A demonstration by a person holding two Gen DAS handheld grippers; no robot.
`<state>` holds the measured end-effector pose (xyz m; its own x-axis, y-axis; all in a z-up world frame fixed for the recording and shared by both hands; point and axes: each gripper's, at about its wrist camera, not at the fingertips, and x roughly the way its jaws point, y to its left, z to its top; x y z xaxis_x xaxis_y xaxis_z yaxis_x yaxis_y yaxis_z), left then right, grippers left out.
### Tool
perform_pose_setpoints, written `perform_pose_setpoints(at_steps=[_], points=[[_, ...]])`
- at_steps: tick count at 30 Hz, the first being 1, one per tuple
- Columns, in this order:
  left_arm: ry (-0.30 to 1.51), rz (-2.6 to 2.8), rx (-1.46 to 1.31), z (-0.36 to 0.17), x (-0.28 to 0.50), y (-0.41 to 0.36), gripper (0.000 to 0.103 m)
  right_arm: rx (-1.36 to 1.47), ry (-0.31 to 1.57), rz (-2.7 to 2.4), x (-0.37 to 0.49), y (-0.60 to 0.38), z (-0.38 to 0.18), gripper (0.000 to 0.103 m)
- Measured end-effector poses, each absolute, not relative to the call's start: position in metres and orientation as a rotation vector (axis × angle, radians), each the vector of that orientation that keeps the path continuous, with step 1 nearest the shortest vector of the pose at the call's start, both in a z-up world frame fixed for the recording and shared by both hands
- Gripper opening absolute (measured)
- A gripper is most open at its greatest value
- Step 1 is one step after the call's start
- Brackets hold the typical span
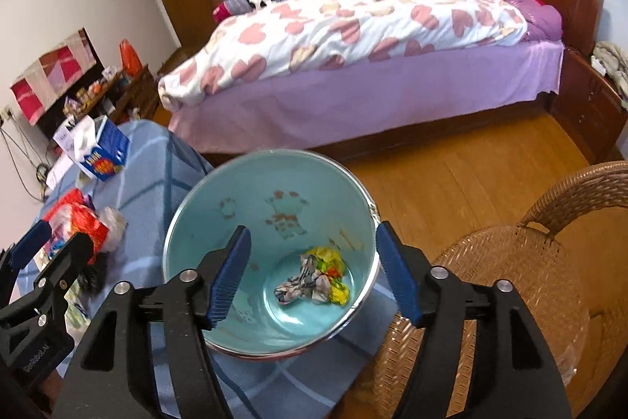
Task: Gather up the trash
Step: 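Grasp the red snack bag with the right tool from the table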
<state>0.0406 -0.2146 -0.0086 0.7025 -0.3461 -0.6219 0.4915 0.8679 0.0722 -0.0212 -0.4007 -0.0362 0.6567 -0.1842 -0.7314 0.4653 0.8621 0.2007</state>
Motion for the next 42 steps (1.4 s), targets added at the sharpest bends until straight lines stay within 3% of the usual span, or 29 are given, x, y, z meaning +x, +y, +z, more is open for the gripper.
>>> perform_pose_setpoints(at_steps=[15, 42], points=[[0.637, -0.342, 0.190, -0.007, 0.044, -0.133, 0.091, 0.300, 0.640, -0.263, -0.013, -0.319, -0.018, 0.070], [0.720, -0.036, 0.025, -0.039, 0.071, 0.057, 0.091, 0.303, 0.680, -0.062, 0.033, -0.224, -0.043, 0.070]])
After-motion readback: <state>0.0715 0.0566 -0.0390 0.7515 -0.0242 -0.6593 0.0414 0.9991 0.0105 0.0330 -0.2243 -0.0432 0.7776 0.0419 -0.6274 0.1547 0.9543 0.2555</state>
